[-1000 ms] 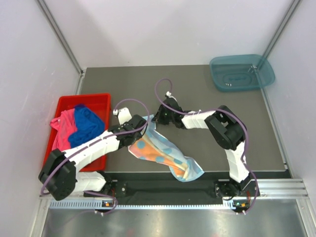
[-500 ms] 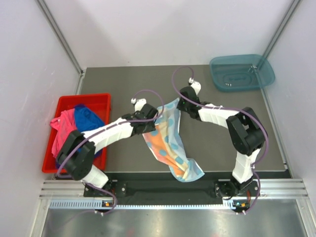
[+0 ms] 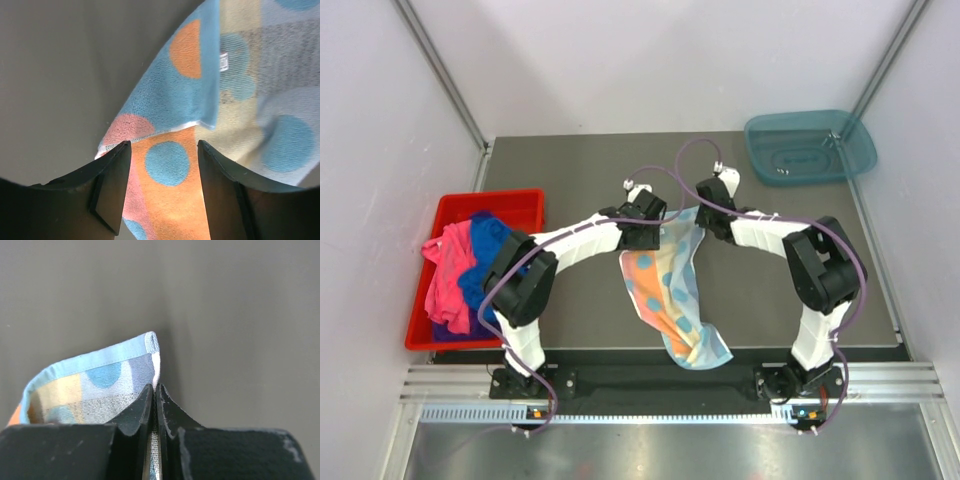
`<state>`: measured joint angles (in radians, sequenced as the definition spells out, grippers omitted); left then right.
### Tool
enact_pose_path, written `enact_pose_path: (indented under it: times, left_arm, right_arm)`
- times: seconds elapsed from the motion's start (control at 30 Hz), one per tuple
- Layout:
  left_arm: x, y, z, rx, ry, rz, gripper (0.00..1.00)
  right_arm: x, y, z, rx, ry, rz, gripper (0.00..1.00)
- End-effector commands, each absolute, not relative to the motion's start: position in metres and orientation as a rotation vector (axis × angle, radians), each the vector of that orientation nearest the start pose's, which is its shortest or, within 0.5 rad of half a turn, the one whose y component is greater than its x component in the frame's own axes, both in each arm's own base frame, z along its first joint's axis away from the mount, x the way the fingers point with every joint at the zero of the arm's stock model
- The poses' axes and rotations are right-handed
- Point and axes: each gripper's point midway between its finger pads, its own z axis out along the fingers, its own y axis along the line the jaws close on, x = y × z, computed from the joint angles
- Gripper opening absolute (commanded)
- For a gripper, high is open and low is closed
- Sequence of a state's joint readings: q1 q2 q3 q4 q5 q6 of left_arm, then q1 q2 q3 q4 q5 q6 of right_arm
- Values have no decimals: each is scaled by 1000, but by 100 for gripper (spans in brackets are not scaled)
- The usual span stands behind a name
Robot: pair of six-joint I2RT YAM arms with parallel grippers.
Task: Fold and stack the towels
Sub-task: Flatten out the crumpled towel
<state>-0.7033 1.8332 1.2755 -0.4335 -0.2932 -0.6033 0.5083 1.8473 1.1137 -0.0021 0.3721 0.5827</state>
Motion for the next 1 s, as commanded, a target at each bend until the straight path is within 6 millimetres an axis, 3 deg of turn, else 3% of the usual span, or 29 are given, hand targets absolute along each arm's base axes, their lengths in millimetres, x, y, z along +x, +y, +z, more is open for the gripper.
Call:
enact_pose_path:
  times: [0.0, 0.27, 0.43, 0.67, 0.97]
  left_arm:
    - [358, -265, 65, 62, 2484, -135, 62]
    - [358, -295, 69, 110, 2393, -182, 66]
    - [368, -296, 60, 82, 2359, -96, 64]
    - [378, -280, 44, 14, 2331, 49, 52]
    - [388, -265, 66, -35, 2239, 127, 22]
  right_arm:
    - [439, 190, 60, 287, 2209, 209, 4]
    - [439, 199, 53, 302, 2216, 382, 4]
    - [438, 206, 54, 305, 2215, 478, 5]
    - [438, 204, 59, 315, 2207, 558, 6]
    - [437, 195, 60, 320, 2200, 566, 6]
